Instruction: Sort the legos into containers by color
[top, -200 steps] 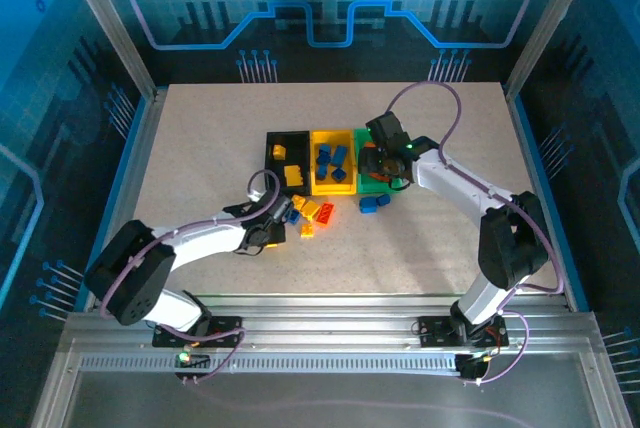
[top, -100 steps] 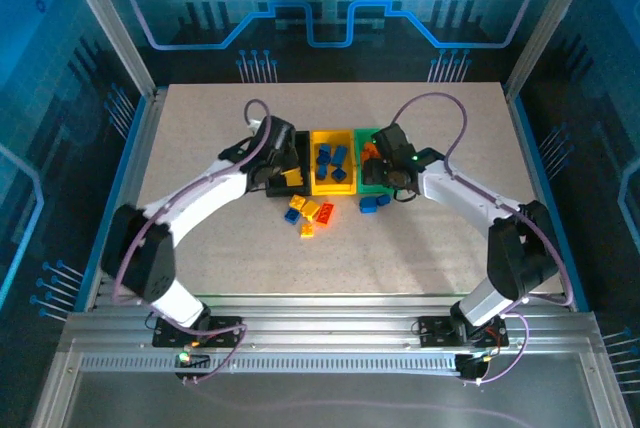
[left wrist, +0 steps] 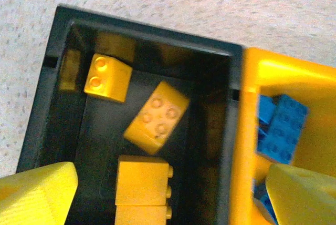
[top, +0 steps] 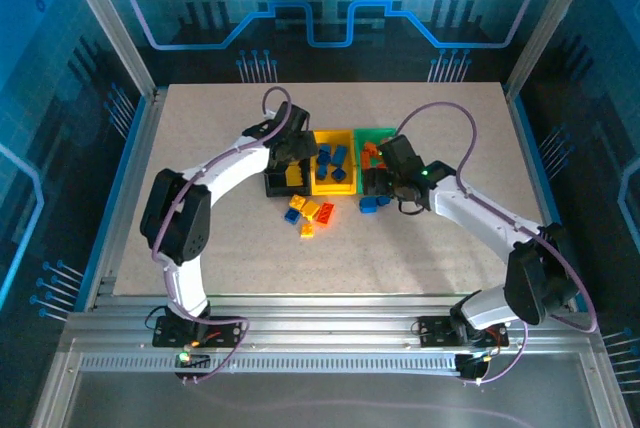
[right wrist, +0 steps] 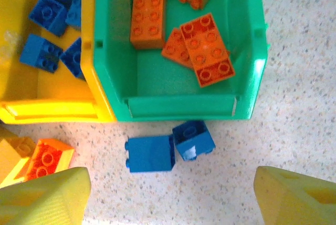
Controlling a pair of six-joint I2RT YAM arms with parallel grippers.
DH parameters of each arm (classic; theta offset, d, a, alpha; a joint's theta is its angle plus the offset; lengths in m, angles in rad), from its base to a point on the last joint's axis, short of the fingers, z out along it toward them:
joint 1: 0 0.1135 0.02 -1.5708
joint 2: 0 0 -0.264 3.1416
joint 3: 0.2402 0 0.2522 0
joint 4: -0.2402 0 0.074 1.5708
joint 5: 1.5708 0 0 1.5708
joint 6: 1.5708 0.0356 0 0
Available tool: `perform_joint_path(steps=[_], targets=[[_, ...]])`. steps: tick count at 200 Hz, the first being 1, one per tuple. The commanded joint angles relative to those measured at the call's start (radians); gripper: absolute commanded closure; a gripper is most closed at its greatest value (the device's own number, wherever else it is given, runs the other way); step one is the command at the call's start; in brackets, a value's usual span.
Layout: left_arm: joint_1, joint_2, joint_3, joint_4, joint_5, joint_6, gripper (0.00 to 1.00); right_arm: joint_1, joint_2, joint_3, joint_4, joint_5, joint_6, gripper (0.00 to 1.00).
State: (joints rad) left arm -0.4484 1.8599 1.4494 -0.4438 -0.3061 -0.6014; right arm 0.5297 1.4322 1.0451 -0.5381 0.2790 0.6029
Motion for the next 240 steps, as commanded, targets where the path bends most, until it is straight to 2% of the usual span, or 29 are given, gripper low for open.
perform_joint_path(steps=[1, 58, 115, 167, 240], targets=[[-0.051, -0.170, -0.050, 0.020, 0.056, 0.006, 0.01, 0.021, -0.011, -0.041, -0.003, -0.024, 0.023, 0.16], [-0.194, -0.490, -0.438, 0.110, 0.087, -0.077, 0.01, 0.058, 0.091, -0.090, 0.080, -0.066, 0.058, 0.14], [-0.221, -0.737, -0.734, 0.120, 0.093, -0.178, 0.01, 0.123, 0.208, -0.067, 0.133, 0.042, 0.256, 0.09], [-0.221, -0.826, -0.826, 0.092, 0.100, -0.208, 0.01, 0.119, 0.305, -0.038, 0.155, 0.079, 0.334, 0.16], [-0.222, -0.834, -0.866, 0.108, 0.107, -0.223, 0.01, 0.128, 0.337, -0.029, 0.227, 0.114, 0.216, 0.31]])
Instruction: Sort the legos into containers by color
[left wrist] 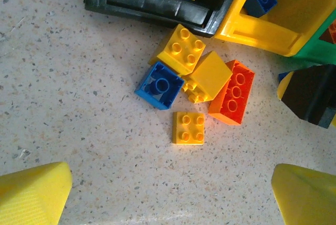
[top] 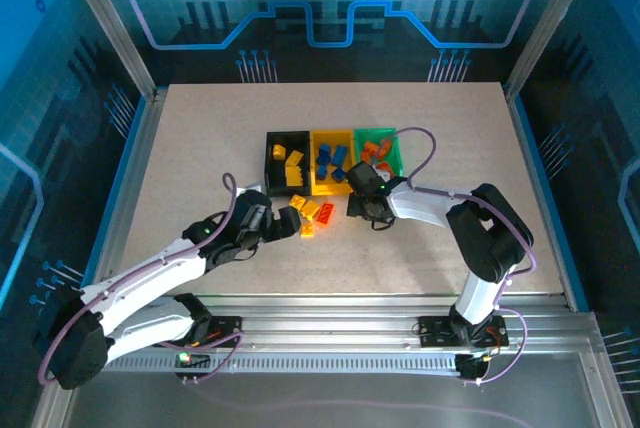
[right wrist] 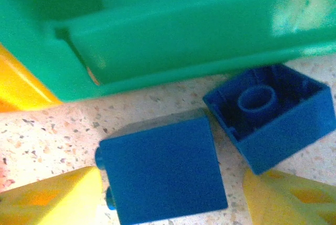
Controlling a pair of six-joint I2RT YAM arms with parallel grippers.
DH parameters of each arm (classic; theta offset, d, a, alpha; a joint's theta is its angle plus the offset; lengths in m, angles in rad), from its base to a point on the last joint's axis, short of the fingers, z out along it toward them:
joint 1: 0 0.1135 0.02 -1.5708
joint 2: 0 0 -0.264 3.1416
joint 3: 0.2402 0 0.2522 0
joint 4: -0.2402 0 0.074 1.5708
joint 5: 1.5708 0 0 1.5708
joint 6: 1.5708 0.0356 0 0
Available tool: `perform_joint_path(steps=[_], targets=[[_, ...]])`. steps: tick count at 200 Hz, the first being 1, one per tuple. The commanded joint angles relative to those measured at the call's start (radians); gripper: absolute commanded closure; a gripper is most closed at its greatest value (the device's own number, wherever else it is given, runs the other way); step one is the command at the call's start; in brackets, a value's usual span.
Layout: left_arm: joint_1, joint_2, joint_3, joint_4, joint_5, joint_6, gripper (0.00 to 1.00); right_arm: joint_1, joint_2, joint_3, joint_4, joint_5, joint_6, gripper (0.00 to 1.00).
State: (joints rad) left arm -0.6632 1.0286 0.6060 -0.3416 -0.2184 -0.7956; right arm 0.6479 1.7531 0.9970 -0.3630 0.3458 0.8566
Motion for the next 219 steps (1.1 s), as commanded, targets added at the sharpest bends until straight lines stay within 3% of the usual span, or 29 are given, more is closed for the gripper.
perform_joint_path(steps=[1, 63, 107, 143, 166, 219], targets=[[-0.006, -0.003, -0.023, 0.006, 0.020, -0.028, 0.01, 0.010, 0.018, 0.019, 0.053, 0.048, -0.038, 0.32], [-0.007, -0.005, -0.025, -0.009, 0.022, -0.029, 0.01, 0.023, -0.034, -0.028, 0.055, 0.055, -0.052, 0.55], [-0.006, -0.011, -0.046, -0.013, 0.024, -0.042, 0.01, 0.073, -0.212, -0.104, -0.003, 0.042, -0.090, 0.58], [-0.004, -0.031, -0.078, -0.020, 0.016, -0.066, 0.01, 0.081, -0.360, -0.081, -0.054, -0.097, -0.194, 0.58], [-0.004, -0.043, -0.096, -0.032, 0.010, -0.082, 0.01, 0.081, -0.280, 0.079, -0.110, -0.130, -0.244, 0.57], [-0.004, -0.090, -0.096, -0.077, 0.006, -0.062, 0.01, 0.027, 0.088, 0.464, -0.199, -0.025, -0.233, 0.55]])
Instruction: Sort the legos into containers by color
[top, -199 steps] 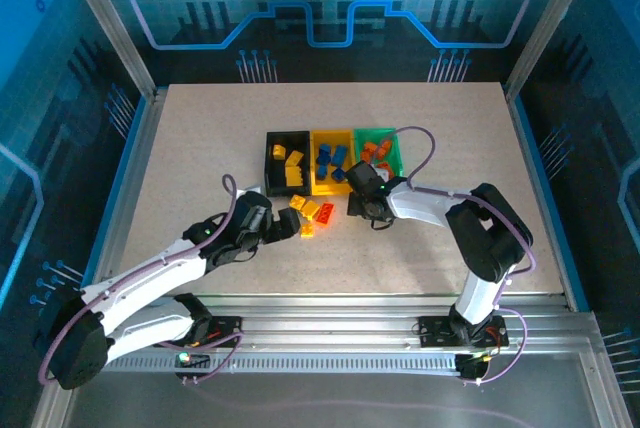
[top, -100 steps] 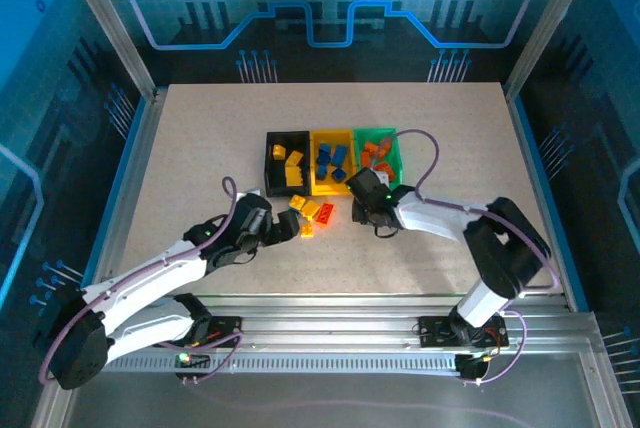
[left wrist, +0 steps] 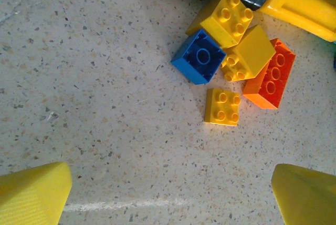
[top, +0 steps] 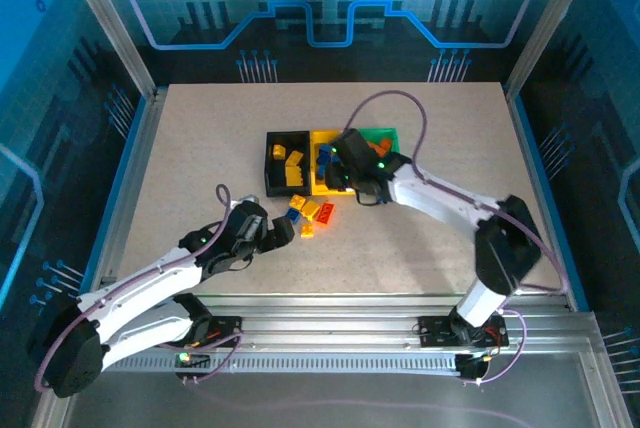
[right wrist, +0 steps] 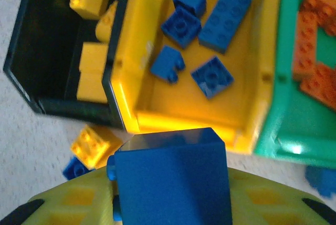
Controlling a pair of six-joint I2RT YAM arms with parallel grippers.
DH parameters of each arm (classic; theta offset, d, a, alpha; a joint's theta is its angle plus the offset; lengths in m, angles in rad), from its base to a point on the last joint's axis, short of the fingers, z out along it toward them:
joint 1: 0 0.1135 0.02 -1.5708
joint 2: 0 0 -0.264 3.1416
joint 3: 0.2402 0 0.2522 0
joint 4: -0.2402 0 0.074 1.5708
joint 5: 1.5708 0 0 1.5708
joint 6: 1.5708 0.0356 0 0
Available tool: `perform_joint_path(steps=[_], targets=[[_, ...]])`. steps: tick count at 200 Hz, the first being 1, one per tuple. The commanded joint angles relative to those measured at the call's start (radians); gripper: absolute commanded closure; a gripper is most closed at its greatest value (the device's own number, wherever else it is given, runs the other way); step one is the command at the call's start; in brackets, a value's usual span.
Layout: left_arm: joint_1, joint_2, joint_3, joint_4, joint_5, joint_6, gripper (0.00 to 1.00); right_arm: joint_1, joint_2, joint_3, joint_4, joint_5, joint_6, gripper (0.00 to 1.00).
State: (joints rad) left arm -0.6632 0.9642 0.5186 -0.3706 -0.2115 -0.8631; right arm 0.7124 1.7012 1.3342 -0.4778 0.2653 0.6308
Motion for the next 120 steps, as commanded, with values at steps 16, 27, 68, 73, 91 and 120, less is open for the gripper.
perform_joint_path(steps=[16, 27, 68, 73, 91, 120], targets=[[-0.002, -0.022, -0.005, -0.054, 0.004, 0.019, 0.01, -0.060, 0.238, 0.227, -0.112, 0.068, 0.000, 0.54], [0.000, -0.018, 0.001, -0.057, 0.004, 0.032, 0.01, -0.070, 0.296, 0.298, -0.134, 0.066, -0.003, 0.53], [0.002, 0.045, 0.037, -0.023, 0.015, 0.085, 0.01, -0.094, 0.388, 0.450, -0.177, 0.045, -0.010, 0.27], [0.003, 0.059, 0.044, -0.017, 0.018, 0.093, 0.01, -0.095, 0.378, 0.446, -0.169, 0.043, -0.014, 0.24], [0.002, 0.123, 0.080, 0.003, 0.020, 0.126, 0.04, -0.087, 0.308, 0.395, -0.132, 0.043, -0.029, 0.20], [0.002, 0.269, 0.141, 0.052, -0.011, 0.179, 0.16, -0.068, 0.148, 0.218, -0.041, 0.031, -0.025, 0.20]])
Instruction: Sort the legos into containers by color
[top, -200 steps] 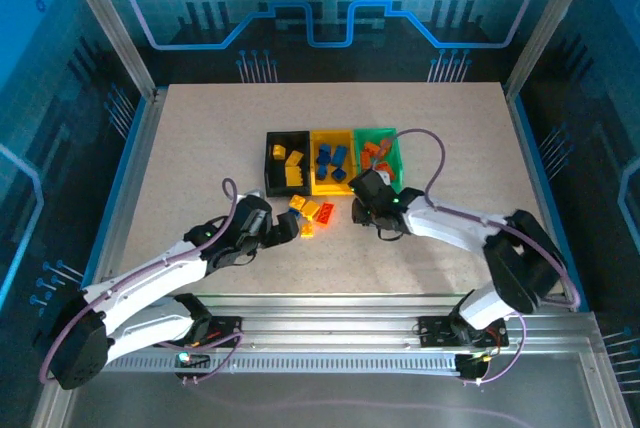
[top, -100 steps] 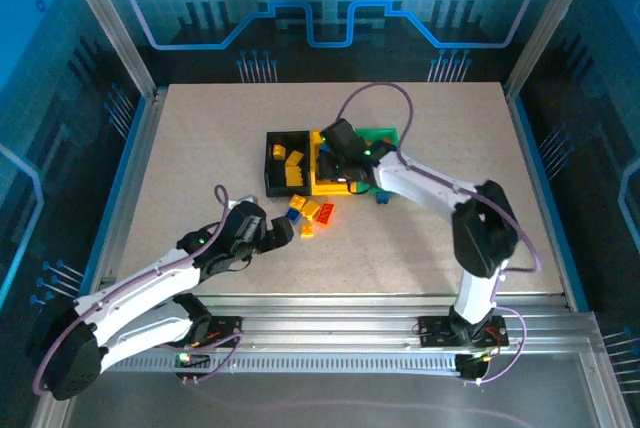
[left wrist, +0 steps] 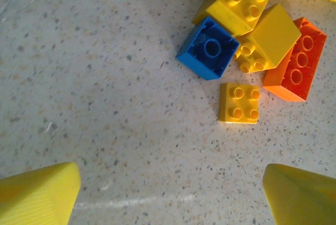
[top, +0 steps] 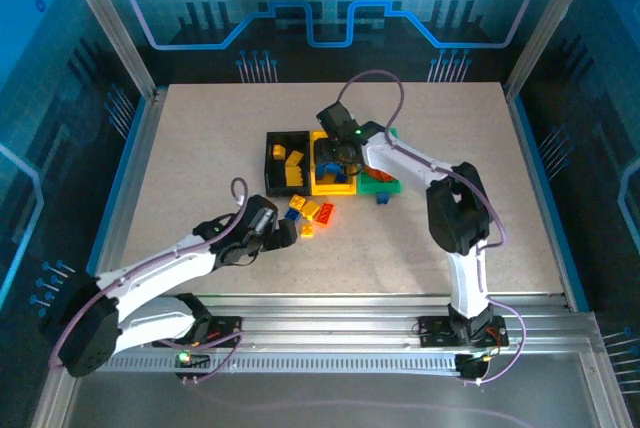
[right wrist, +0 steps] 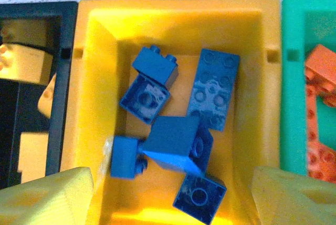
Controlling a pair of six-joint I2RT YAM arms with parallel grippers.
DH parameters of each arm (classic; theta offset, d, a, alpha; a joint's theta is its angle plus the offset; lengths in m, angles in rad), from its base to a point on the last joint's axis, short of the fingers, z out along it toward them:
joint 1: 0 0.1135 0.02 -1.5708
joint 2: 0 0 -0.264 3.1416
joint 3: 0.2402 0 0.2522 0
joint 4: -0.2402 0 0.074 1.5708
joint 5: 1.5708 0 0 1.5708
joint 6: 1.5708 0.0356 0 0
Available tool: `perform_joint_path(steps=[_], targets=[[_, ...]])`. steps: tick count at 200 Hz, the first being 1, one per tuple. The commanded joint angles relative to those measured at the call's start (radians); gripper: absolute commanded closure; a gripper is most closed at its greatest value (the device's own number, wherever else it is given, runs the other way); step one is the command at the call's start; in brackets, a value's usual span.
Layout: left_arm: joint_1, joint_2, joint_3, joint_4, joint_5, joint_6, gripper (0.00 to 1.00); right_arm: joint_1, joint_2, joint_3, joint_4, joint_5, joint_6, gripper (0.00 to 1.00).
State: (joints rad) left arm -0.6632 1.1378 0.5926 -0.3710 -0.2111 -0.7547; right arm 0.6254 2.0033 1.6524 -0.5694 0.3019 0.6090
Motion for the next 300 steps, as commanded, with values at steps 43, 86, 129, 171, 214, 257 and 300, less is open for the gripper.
perform_joint_path(steps=[43, 86, 129, 171, 214, 257, 300], targets=[[0.002, 0.309, 0.168, 0.087, -0.094, 0.155, 0.20, 0.018, -0.309, -0.308, 0.107, -0.012, 0.018, 0.20], [0.005, 0.427, 0.236, 0.110, -0.145, 0.203, 0.28, 0.006, -0.384, -0.386, 0.124, -0.012, 0.029, 0.20], [0.013, 0.501, 0.266, 0.102, -0.167, 0.221, 0.31, -0.006, -0.414, -0.419, 0.134, -0.007, 0.035, 0.20], [0.014, 0.546, 0.280, 0.134, -0.190, 0.259, 0.36, -0.012, -0.431, -0.434, 0.139, -0.005, 0.041, 0.20], [0.016, 0.559, 0.279, 0.170, -0.184, 0.303, 0.51, -0.012, -0.443, -0.444, 0.138, -0.001, 0.045, 0.20], [0.006, 0.482, 0.233, 0.127, -0.159, 0.258, 0.70, -0.013, -0.450, -0.455, 0.137, 0.006, 0.050, 0.20], [-0.070, 0.247, 0.236, 0.015, -0.146, 0.184, 0.71, -0.021, -0.497, -0.516, 0.150, 0.013, 0.059, 0.20]])
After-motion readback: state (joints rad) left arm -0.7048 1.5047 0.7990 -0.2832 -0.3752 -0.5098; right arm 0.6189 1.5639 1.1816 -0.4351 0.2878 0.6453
